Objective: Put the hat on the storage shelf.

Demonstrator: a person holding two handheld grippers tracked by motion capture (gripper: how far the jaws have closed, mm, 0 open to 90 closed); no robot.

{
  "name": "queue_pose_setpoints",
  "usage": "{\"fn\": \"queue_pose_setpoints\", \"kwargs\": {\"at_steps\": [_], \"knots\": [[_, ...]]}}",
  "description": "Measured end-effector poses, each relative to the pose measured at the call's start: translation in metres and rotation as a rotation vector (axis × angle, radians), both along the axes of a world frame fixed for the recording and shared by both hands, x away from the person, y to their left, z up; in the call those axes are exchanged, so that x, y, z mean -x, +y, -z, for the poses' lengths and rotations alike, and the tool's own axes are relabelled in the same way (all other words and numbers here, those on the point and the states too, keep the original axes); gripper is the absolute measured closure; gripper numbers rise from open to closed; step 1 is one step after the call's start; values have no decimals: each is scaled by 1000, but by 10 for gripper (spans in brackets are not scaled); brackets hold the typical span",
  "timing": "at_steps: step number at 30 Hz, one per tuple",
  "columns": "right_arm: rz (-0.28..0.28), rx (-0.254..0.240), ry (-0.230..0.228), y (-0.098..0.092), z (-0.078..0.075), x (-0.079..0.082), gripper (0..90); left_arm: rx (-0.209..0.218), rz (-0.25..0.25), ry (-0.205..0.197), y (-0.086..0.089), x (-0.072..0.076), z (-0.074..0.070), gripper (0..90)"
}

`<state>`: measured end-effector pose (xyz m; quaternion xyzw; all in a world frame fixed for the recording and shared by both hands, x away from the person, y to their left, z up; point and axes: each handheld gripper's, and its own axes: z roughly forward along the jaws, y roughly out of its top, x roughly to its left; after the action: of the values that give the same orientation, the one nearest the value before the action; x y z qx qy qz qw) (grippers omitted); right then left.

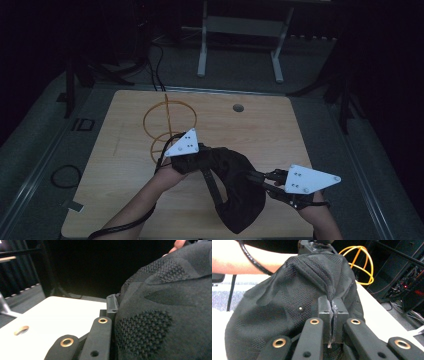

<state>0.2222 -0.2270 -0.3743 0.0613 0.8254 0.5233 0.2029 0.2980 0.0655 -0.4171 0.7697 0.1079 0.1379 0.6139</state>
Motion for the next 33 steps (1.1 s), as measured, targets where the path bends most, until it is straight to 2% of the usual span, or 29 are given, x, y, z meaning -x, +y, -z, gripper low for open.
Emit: {"fn": "queue_pose_setpoints", "kwargs": {"at_steps": [6, 8, 9, 11, 13, 17, 20, 23, 25, 27, 31, 33], "knots": [[39, -31, -9, -5, -9, -2, 882, -12, -24, -25, 0, 5, -10, 883], [49, -43, -11, -7, -13, -2, 882, -17, -25, -34, 0, 9, -14, 795], [48, -54, -8, -8, -15, -3, 882, -30, -36, -55, -1, 12, -16, 766], [62, -66, -14, -10, -18, -4, 882, -45, -44, -73, -1, 16, -19, 660], [61, -86, -14, -12, -21, -6, 882, -47, -59, -62, 0, 17, -21, 545], [83, -110, -27, -16, -26, -7, 882, -43, -112, -50, 7, 17, -23, 414], [105, -124, -29, -21, -30, -10, 882, -26, -140, -28, 14, 15, -24, 349], [125, -137, -37, -24, -33, -12, 882, -12, -177, -35, 19, 18, -25, 307], [133, -149, -40, -26, -35, -15, 882, -2, -190, -16, 23, 18, -25, 268], [155, -154, -48, -27, -38, -17, 882, -2, -214, -14, 27, 20, -23, 187], [181, -167, -57, -29, -42, -23, 882, -17, -261, -14, 37, 26, -17, 143], [206, -176, -59, -30, -44, -26, 882, -10, -283, -13, 44, 29, -14, 124]]}}
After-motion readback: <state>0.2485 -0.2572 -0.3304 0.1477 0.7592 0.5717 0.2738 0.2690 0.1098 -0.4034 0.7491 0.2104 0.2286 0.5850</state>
